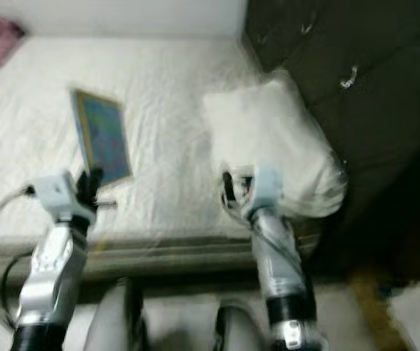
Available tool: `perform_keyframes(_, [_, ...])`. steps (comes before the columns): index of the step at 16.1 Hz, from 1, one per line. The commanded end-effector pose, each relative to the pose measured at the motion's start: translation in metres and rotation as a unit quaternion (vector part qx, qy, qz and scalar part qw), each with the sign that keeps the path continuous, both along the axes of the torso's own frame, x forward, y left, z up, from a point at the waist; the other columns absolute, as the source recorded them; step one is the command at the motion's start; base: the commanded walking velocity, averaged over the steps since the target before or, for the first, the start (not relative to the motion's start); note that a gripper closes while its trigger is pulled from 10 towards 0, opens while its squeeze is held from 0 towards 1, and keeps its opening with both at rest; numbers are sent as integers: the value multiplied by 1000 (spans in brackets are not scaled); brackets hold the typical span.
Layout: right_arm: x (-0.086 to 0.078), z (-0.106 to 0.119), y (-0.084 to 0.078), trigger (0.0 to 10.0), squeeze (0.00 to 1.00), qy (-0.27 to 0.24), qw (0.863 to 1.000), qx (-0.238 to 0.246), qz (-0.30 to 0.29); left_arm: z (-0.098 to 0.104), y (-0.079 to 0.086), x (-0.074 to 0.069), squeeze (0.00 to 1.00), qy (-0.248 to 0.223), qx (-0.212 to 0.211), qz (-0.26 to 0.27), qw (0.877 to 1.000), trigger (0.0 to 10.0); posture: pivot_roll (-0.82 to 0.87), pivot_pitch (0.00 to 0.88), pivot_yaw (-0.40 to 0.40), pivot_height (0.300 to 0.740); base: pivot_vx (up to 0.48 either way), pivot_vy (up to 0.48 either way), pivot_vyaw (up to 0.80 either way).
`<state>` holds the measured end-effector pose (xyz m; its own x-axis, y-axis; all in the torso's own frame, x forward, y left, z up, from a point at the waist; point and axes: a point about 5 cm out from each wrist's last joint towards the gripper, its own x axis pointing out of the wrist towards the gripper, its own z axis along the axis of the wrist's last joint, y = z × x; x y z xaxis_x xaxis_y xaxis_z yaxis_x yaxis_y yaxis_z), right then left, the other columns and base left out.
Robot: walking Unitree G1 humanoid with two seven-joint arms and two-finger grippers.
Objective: Clean up the room
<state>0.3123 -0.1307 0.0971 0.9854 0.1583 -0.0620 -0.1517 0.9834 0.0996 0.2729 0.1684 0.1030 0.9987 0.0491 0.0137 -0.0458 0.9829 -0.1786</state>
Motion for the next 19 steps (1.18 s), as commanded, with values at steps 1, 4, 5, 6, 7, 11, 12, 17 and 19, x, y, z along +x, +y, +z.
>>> perform_keyframes(1, [-2,-2,0,10000,0,5,1000,1,3,6,1,2,0,-12,8,4,1000,10000,-98,65,-10,656,0,0,0])
perform_keyframes(4, [-2,-2,0,10000,0,5,1000,-4,6,6,1,1,0,-15,18,5,1000,10000,-98,64,-13,656,0,0,0])
perform_keyframes(5, [-2,-2,0,10000,0,5,1000,-5,7,6,2,1,0,-14,10,8,1000,10000,-99,64,-14,656,0,0,0])
perform_keyframes(6, [-2,-2,0,10000,0,5,1000,-5,8,5,2,1,0,-14,8,8,1000,10000,-99,64,-14,656,0,0,0])
perform_keyframes(7, [-2,-3,0,10000,0,5,1000,-5,8,5,2,1,0,-15,10,6,1000,10000,-99,64,-14,656,0,0,0])
perform_keyframes(11, [-2,-3,1,10000,0,7,1000,-6,9,6,-1,3,0,-17,5,0,1000,10000,-101,70,-14,616,0,0,0])
perform_keyframes(12, [-2,-3,1,10000,0,7,1000,-7,9,6,-1,3,0,-17,5,-1,1000,10000,-101,71,-14,601,0,0,0])
perform_keyframes(17, [-1,-2,1,10000,0,7,1000,-5,9,7,0,4,0,-18,3,-2,1000,10000,-100,73,-13,588,0,0,0])
perform_keyframes(19, [-1,-2,1,10000,0,7,1000,-5,8,8,-1,4,0,-21,5,-8,1000,10000,-101,72,-13,588,0,0,0])
